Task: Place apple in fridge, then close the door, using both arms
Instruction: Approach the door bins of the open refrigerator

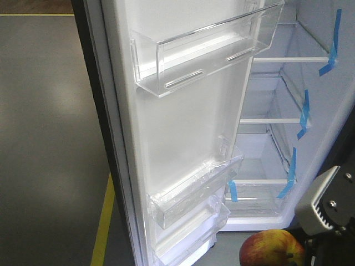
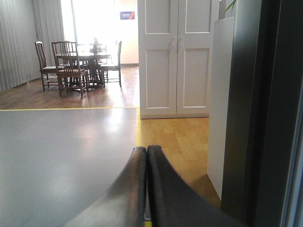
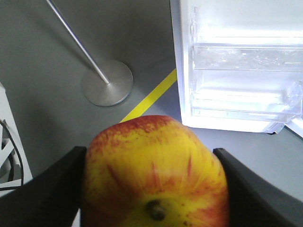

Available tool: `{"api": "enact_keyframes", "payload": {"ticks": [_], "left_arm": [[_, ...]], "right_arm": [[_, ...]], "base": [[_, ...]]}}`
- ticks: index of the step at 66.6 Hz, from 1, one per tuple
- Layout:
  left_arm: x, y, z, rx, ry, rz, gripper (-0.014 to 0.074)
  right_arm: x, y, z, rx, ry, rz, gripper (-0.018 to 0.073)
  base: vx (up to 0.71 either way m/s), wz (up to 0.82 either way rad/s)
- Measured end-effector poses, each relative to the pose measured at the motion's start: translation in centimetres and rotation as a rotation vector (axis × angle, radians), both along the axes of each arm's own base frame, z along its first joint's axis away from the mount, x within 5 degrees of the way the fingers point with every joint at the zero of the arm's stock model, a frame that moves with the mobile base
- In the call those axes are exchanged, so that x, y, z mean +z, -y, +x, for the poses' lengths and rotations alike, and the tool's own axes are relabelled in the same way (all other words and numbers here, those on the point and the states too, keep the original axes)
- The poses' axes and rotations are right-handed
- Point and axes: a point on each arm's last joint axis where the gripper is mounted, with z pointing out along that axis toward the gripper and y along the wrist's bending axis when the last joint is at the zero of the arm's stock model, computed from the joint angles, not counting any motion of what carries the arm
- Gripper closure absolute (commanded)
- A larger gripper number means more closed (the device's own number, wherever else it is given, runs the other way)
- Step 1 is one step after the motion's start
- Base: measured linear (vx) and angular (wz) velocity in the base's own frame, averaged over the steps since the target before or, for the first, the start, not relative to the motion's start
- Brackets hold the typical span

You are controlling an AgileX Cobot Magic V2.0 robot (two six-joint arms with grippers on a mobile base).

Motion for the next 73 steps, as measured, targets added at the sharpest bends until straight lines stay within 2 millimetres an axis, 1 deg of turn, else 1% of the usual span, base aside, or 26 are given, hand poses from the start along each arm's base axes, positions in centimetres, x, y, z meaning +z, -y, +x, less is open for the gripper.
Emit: {"api": "enact_keyframes", "payload": {"ticks": [73], "left_arm": [[0.0, 0.0, 0.0, 0.0, 0.0, 0.0, 0.0603]], "right_arm": [[0.0, 0.0, 0.0, 0.0, -0.001, 0.001, 0.0392]], "base": [[0.03, 0.0]]}}
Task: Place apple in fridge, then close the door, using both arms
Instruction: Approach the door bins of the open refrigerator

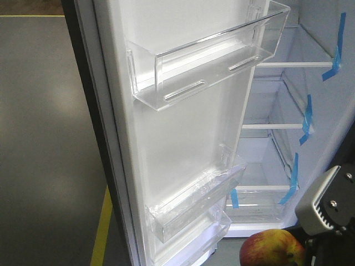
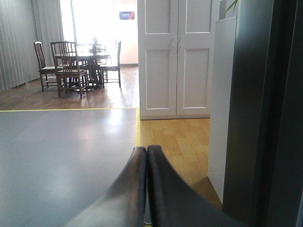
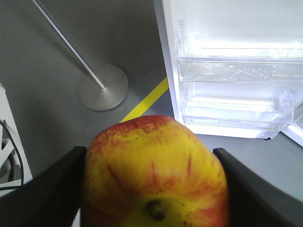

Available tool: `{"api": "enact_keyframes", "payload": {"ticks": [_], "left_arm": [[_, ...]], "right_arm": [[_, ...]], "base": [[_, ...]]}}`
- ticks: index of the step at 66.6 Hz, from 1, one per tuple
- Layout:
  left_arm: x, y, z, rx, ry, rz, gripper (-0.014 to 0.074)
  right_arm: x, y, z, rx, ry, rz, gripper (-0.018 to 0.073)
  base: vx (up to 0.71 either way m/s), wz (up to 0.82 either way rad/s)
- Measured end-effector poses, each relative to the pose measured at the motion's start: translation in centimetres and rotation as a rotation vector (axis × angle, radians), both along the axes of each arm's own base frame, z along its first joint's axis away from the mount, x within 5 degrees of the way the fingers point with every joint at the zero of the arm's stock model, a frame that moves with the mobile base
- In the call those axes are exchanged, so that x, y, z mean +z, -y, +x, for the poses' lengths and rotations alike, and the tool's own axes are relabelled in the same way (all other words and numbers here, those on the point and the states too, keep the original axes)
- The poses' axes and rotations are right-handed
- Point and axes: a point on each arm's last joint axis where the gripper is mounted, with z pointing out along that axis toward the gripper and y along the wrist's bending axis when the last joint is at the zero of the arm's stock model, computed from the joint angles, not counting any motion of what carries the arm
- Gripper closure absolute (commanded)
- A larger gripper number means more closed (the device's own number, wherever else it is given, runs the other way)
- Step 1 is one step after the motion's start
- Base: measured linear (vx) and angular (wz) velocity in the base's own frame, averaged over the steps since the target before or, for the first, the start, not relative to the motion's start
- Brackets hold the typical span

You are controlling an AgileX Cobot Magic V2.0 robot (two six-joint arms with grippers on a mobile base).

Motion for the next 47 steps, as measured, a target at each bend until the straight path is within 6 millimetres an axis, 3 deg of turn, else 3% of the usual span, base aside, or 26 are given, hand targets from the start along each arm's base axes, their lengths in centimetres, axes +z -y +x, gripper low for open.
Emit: {"api": "enact_keyframes", "payload": {"ticks": [47], "left_arm": [[0.0, 0.0, 0.0, 0.0, 0.0, 0.0, 0.0603]], "right_arm": [[0.3, -0.11, 0.31, -0.018, 0.033, 0.028, 0.039]], "base": [[0.0, 0.0]]}}
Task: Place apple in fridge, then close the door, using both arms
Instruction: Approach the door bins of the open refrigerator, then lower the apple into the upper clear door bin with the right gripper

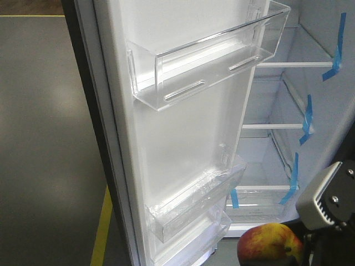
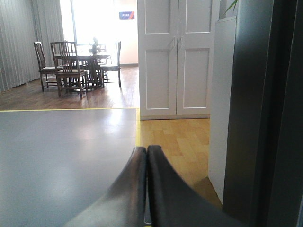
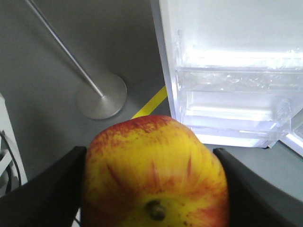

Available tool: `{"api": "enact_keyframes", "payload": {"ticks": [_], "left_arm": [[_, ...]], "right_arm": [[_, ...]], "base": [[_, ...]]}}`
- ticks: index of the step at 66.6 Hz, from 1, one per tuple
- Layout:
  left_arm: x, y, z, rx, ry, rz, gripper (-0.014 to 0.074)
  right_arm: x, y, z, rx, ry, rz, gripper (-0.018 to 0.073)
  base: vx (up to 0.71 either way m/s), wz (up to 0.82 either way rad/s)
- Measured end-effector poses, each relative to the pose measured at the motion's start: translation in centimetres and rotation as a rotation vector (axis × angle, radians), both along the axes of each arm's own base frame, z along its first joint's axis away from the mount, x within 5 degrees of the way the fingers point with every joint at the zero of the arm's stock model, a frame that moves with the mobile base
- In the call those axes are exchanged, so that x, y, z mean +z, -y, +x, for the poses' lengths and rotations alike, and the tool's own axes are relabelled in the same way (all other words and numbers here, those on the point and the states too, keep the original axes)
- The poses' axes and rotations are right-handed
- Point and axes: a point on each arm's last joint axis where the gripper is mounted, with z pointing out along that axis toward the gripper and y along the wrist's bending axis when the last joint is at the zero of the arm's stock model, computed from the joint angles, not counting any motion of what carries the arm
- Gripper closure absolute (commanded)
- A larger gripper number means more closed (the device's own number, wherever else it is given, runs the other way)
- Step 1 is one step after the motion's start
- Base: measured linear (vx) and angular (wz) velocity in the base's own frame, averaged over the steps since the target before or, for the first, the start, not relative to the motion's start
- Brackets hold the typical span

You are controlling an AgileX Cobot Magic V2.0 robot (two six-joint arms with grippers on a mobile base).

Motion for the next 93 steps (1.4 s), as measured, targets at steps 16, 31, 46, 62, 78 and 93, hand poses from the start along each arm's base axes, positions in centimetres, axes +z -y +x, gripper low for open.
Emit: {"api": "enact_keyframes", "payload": {"ticks": [16, 31, 46, 62, 78, 93], "left_arm": [[0.0, 0.0, 0.0, 0.0, 0.0, 0.0, 0.0603], [0.0, 0.0, 0.0, 0.0, 0.0, 0.0, 0.0603], [0.0, 0.0, 0.0, 0.0, 0.0, 0.0, 0.0603], [0.0, 0.0, 0.0, 0.0, 0.0, 0.0, 0.0603], [0.0, 0.0, 0.0, 0.0, 0.0, 0.0, 0.0603], [0.0, 0.0, 0.0, 0.0, 0.0, 0.0, 0.0603]], "right_arm": [[3.4, 0.1, 3.3, -0.188, 0.073, -0.016, 0.0374], [9.3, 2.6, 8.1, -0.396, 0.124, -0.046, 0.0326], [14.9, 2.3, 11.5, -0.306, 0.208, 0.021, 0.031], [19.5, 1.0, 14.5, -0.244, 0.321, 0.086, 0.031], [20.6, -0.8, 18.7, -0.177, 0.343, 0.145, 0.031], [18.9, -1.9, 22.5, -0.161, 0.305, 0.139, 0.031]], "base": [[0.0, 0.0], [0.0, 0.0], [0.0, 0.0], [0.0, 0.0], [0.0, 0.0], [0.0, 0.0]]}}
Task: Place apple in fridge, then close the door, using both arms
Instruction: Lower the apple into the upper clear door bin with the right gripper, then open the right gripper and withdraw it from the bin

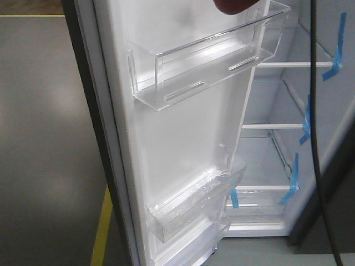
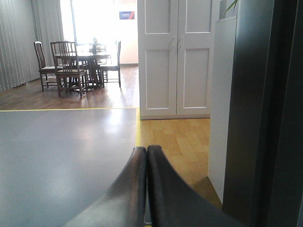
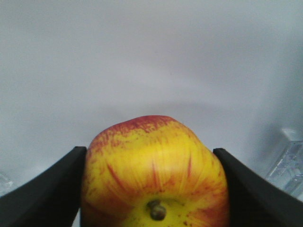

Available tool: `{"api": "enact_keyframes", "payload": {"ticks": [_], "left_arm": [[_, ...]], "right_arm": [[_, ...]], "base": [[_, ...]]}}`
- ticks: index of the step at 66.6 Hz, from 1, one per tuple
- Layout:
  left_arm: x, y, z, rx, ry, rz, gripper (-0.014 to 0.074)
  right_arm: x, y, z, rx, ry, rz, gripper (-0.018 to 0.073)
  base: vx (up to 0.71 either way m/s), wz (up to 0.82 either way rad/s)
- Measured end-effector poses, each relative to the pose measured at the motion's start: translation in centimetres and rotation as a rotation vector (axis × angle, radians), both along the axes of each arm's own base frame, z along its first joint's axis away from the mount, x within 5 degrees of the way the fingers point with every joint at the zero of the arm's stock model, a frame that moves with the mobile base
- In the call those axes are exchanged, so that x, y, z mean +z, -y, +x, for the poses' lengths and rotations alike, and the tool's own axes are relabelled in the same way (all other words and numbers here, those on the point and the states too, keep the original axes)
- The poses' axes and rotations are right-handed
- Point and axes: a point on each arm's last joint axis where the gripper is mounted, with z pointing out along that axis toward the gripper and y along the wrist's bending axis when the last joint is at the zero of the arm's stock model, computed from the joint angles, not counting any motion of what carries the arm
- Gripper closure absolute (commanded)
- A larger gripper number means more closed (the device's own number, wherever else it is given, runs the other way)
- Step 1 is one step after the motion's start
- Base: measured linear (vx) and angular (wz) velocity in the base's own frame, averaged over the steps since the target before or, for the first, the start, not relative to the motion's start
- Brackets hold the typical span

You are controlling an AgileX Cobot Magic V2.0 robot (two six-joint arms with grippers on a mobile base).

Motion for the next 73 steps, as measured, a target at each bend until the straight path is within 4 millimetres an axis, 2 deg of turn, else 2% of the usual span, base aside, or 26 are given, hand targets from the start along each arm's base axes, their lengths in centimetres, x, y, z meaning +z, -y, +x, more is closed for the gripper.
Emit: {"api": "enact_keyframes", "payload": {"ticks": [9, 17, 40, 48, 63, 73], "left_arm": [[0.0, 0.0, 0.0, 0.0, 0.0, 0.0, 0.0603], [0.0, 0.0, 0.0, 0.0, 0.0, 0.0, 0.0603], [0.0, 0.0, 0.0, 0.0, 0.0, 0.0, 0.0603], [0.0, 0.0, 0.0, 0.0, 0.0, 0.0, 0.0603], [0.0, 0.0, 0.0, 0.0, 0.0, 0.0, 0.0603], [0.0, 0.0, 0.0, 0.0, 0.0, 0.0, 0.0603]], "right_arm": [[-1.5, -0.4, 1.6, -0.003, -0.038, -0.013, 0.0306], [-2.4, -0.5, 2.5, -0.007, -0.058, -0.027, 0.0261], [-2.8, -0.5, 2.9, -0.017, -0.061, -0.046, -0.0045], [-2.7, -0.5, 2.9, -0.023, -0.065, -0.037, -0.0116], [-2.6, -0.4, 2.6, -0.038, -0.089, -0.011, -0.0101], [-1.4, 0.2, 0.9, -0.066, -0.112, -0.006, -0.0067]], "base": [[0.0, 0.0], [0.0, 0.0], [0.0, 0.0], [0.0, 0.0], [0.0, 0.0], [0.0, 0.0]]}}
